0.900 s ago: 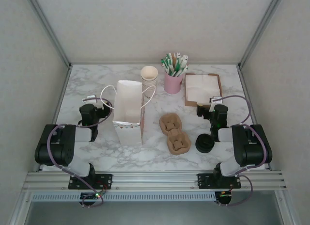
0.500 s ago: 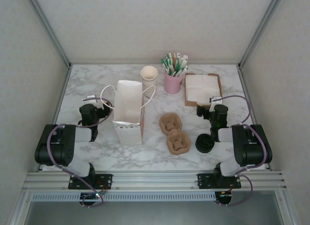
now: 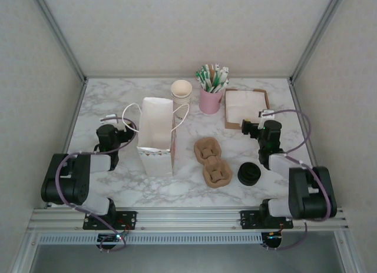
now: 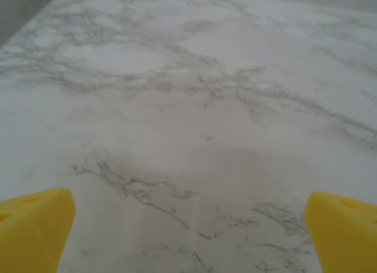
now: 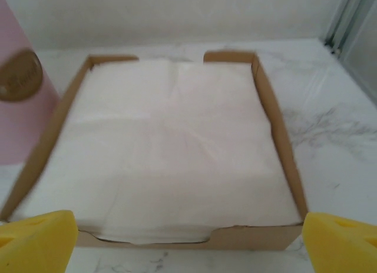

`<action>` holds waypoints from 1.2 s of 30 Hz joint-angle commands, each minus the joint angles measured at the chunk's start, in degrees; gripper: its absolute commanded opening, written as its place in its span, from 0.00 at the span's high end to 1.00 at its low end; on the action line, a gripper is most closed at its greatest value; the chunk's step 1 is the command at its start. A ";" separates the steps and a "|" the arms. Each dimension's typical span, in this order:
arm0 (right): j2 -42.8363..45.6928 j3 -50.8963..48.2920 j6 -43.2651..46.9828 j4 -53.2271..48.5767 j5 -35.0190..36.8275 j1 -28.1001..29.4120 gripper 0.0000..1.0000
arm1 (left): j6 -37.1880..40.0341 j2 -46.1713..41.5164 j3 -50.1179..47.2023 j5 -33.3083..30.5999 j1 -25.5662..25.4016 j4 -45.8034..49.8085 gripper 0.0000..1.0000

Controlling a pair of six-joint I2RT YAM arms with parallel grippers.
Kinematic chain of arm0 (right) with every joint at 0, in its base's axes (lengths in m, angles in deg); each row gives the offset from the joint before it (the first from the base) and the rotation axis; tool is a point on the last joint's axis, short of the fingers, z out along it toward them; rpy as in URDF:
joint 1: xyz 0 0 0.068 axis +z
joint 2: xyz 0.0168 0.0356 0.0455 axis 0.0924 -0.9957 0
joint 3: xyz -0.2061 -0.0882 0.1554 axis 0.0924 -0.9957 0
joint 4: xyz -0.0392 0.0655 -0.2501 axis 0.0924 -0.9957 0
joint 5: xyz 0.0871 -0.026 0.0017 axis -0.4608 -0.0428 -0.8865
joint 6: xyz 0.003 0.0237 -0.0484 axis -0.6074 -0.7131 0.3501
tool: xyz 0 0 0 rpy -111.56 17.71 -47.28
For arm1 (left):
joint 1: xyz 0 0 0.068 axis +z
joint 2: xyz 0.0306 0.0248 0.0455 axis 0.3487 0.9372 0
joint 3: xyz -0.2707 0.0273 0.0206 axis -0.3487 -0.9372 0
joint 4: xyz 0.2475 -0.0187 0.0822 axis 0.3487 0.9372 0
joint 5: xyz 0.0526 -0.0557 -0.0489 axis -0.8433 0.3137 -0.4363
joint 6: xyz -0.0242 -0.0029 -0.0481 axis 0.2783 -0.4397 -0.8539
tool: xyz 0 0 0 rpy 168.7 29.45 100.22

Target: Pack the takeout coffee

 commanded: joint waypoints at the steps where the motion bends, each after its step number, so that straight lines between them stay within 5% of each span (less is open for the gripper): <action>1: 8.24 2.26 -6.39 -10.71 1.89 -0.18 0.01 | -1.27 -8.64 1.12 -4.52 0.52 5.70 0.00; 4: 14.17 10.17 -14.95 -32.90 2.49 -0.24 0.01 | -8.13 -18.86 3.20 -9.03 0.54 16.91 0.00; 6: 14.95 16.80 -24.30 -48.88 5.65 -0.26 0.01 | -16.64 -24.86 10.24 -14.10 0.59 35.00 0.00; 10: 13.92 23.29 -26.77 -62.66 -5.24 0.35 0.01 | -28.40 -29.69 16.93 -14.79 0.63 54.59 0.00; 15: 19.49 23.45 -29.44 -64.75 -3.84 10.33 0.06 | -33.00 -34.25 18.22 -5.51 0.70 62.18 0.00; 17: 20.07 24.64 -32.69 -64.38 -3.54 12.85 0.26 | -34.18 -36.20 18.55 -5.44 0.63 65.78 0.00; 19: 18.63 27.10 -36.09 -64.06 -3.61 15.12 0.34 | -34.37 -38.62 18.40 -4.69 0.68 67.70 0.00; 26: 0.98 45.69 -39.97 -65.50 0.81 25.69 0.49 | -33.67 -44.86 19.93 -2.88 0.68 74.16 0.05; 36: -20.64 64.33 -45.53 -60.65 -2.63 28.98 0.65 | -34.08 -44.85 20.55 3.52 0.69 77.39 0.19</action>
